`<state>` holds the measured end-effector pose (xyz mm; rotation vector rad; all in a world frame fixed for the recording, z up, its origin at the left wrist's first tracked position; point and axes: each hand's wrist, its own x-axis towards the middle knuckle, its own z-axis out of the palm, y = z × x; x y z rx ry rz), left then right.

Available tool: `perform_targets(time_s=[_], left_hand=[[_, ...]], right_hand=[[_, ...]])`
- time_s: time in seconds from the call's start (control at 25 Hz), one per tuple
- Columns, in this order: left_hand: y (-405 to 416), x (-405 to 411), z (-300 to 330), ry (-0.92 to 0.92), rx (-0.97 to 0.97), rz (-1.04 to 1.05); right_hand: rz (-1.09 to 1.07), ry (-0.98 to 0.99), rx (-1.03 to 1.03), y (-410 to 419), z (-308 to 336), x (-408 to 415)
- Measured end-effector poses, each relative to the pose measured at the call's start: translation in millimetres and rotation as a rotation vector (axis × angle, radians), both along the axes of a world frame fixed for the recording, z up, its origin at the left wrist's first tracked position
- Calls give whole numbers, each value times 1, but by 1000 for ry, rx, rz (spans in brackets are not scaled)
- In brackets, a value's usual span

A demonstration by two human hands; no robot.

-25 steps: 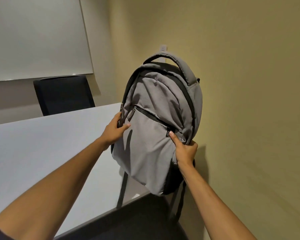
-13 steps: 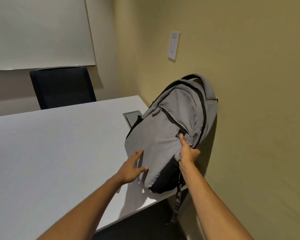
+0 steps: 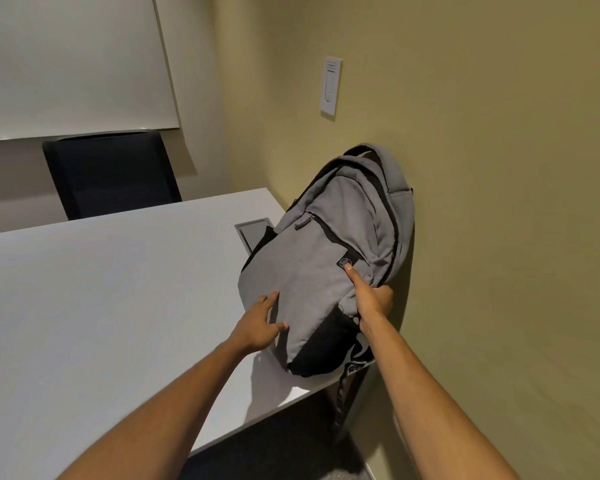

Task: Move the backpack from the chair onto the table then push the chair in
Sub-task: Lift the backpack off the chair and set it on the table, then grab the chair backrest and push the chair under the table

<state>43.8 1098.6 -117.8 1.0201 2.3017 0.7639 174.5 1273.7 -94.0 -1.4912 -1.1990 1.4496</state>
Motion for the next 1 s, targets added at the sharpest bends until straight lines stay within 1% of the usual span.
perform_targets(time_s=[0.16,0.24,0.32,0.4,0.48,0.6,0.68,0.84,1.0], left_hand=[[-30,7,10,29,13,2],[-48,11,22,37,49,24],[-67,16,40,55,105,48],[-87,24,64,72,138,54],[-109,36,89,96,157,62],[-153,58,127,175,257,104],[-192,73,151,230,287,112],[-288,96,190,252,296,147],[-400,116,216,317,280,183]], right_hand=[[19,-145,206,-25,13,13],[15,-149,342,-43,22,21],[9,-138,525,-65,31,29],[50,-149,690,-92,39,38],[124,-158,787,-119,52,47],[241,-221,898,-164,73,60],[331,-224,939,-202,90,71],[475,-251,992,-286,117,86],[544,-250,1025,-381,137,107]])
